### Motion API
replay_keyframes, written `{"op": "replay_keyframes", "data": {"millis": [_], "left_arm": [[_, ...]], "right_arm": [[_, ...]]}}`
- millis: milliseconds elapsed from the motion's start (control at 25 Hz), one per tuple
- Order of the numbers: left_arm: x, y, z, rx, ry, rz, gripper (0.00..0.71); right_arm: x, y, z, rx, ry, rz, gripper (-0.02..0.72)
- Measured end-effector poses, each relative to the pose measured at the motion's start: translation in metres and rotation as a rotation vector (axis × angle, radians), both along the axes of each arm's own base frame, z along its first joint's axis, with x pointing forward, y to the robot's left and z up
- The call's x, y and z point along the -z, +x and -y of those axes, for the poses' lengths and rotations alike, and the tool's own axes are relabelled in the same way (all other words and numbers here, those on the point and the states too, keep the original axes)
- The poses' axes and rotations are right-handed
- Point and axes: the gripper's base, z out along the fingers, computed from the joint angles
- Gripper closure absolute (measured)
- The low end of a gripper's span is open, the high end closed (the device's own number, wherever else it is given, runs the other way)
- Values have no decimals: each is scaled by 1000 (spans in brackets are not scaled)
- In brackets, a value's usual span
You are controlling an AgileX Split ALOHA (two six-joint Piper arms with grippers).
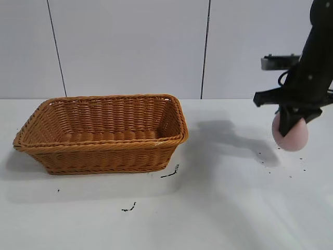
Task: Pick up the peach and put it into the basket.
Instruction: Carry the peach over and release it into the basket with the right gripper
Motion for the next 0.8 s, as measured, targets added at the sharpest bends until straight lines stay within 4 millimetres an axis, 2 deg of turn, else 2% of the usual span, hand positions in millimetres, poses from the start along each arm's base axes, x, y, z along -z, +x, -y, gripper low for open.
{"op": "replay_keyframes", "data": {"millis": [80,200,360,600,800], "left_arm": [[0,0,0,0,0,0,18],[0,0,0,0,0,0,18],[0,0,0,0,0,0,18],[0,0,0,0,0,0,18],[0,0,0,0,0,0,18]], "right_arm": [[-8,5,-4,-10,2,23,668],[-24,24,-36,-78,13,75,669],[-28,34,-83,-174,24,99,668],[-33,20,-168,-346,55,158,668],[-4,3,-230,-470,66,161,668]]}}
